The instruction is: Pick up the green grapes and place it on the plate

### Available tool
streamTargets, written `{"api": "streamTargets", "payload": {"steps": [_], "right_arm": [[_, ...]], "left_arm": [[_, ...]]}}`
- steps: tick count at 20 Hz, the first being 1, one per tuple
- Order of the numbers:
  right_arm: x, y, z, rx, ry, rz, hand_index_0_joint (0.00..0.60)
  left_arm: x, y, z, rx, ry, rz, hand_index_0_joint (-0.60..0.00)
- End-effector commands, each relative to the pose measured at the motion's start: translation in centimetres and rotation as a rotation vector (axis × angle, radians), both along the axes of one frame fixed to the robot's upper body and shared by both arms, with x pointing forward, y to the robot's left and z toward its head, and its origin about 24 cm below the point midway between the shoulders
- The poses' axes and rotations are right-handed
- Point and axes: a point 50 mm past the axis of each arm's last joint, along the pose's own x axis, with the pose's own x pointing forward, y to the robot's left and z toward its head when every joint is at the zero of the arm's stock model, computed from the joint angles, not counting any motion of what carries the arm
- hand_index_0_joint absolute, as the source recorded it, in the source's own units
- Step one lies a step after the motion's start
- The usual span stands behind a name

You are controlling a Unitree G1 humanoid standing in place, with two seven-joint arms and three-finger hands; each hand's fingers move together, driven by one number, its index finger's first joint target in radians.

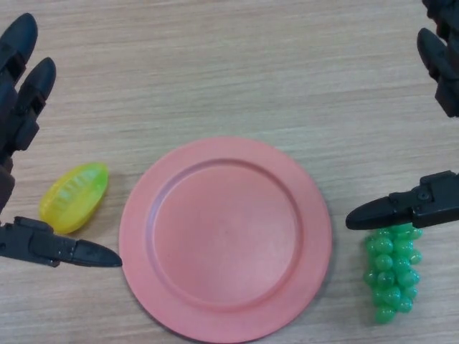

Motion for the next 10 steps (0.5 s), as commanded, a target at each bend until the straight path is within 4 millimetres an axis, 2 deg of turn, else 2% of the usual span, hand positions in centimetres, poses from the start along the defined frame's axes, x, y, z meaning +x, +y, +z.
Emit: {"api": "streamTargets", "payload": {"steps": [1, 10], "right_arm": [[-0.9, -0.4, 1.3, -0.091, -0.175, -0.035, 0.0], [-1.1, -3.3, -5.8, -0.369, 0.092, -0.275, 0.0]], "left_arm": [[-1.7, 0.2, 2.8, 0.07, -0.213, 0.007, 0.0], [-1.0, 0.0, 2.5, 0.098, -0.196, 0.02, 0.0]]}}
